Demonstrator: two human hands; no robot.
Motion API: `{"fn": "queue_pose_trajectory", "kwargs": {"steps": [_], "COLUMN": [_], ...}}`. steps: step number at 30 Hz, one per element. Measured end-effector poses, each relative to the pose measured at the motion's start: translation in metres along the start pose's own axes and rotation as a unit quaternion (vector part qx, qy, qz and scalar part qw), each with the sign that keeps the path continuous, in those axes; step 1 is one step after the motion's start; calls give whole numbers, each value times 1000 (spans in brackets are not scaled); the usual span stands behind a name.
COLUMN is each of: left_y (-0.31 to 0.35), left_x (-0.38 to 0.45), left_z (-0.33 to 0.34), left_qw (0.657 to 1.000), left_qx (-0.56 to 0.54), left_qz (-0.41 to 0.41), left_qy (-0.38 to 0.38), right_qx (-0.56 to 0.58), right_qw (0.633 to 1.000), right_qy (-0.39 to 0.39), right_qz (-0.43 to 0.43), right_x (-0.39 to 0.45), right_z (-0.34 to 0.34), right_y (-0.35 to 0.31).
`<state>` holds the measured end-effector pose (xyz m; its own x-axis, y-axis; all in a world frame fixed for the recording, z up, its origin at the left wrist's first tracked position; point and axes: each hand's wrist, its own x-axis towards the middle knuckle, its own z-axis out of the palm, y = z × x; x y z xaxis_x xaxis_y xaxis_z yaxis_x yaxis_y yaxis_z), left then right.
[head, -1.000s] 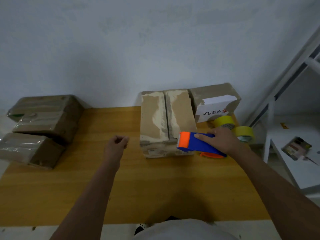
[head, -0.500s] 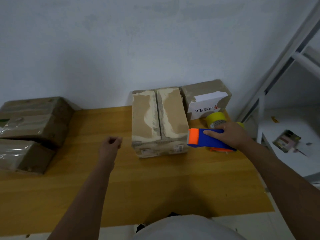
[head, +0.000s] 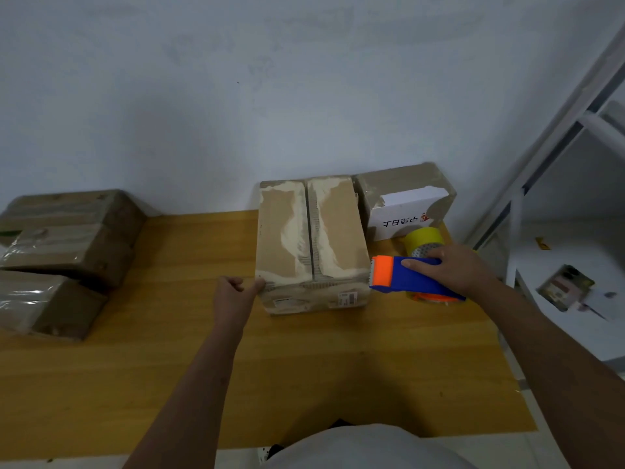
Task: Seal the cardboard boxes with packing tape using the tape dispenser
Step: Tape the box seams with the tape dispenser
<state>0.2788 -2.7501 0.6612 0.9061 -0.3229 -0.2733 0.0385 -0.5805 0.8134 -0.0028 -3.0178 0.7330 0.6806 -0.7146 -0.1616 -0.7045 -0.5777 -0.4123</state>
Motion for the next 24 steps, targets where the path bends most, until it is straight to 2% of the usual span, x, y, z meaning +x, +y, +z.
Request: {"fn": "queue_pose_trajectory", "kwargs": {"steps": [5,12,24], "left_y": [-5,-7,-13], "left_x": [-1,23,58], "left_z": [6,-10,-26], "left_qw": [999,1000,997], "left_qx": [-35,-6,1], "left_qz": [-21,1,-29], "left_qy": [-4,-10,-69], "right_qx": [4,26,44], "right_qw": [1000,999,999], "right_qy": [-10,-23,-9], "right_qz": [-3,-11,1], "right_x": [3,7,-9], "right_z": [-1,9,32], "right_y": [1,-5,-14]}}
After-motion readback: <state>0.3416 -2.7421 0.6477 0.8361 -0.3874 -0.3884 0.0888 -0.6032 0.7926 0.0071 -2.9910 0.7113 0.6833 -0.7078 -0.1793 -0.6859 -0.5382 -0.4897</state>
